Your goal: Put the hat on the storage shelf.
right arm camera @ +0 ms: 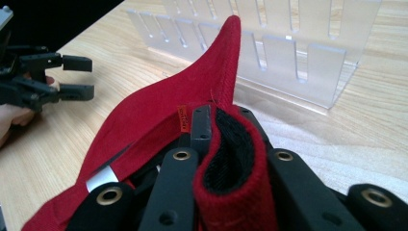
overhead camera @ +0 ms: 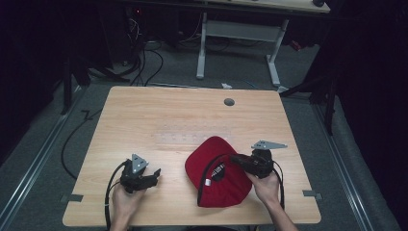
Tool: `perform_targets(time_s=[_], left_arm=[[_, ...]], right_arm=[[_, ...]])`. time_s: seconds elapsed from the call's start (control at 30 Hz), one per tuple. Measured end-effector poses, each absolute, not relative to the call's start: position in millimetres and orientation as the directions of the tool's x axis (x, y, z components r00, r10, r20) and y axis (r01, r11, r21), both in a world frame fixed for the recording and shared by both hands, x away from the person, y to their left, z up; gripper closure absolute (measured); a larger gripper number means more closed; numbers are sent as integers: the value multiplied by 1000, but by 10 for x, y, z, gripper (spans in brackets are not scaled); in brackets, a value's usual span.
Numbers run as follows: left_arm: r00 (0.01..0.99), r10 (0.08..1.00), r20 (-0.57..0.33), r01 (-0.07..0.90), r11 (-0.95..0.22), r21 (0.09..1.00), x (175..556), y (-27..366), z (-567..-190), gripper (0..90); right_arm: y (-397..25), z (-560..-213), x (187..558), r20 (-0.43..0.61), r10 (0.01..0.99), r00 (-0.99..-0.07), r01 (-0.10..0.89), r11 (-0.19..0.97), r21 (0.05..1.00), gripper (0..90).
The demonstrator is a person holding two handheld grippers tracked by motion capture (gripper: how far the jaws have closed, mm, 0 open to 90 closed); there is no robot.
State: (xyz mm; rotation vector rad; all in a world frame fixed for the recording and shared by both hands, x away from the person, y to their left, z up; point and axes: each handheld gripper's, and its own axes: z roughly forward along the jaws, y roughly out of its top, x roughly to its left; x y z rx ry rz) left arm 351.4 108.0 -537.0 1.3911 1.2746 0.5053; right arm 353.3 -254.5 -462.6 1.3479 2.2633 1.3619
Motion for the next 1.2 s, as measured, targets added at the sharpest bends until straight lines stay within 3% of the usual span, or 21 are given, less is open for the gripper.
perform_targets(time_s=[0.33,0.57,1.2], left_arm=[[496,818,-292,353,117,928,3226,733,-5166,245],[566,783,-256,334,65,940,3135,527,-5087,236],[602,764,-234,334,26,942,3181,205,-5113,232]], right_arm=[[-2534,-4456,3632,282,772,-570,610,168,775,811],[-2524,-4379,3698,291,773,-563,616,158,772,811],[-2345,-4126,3855,331,758,-562,627,130,768,811]])
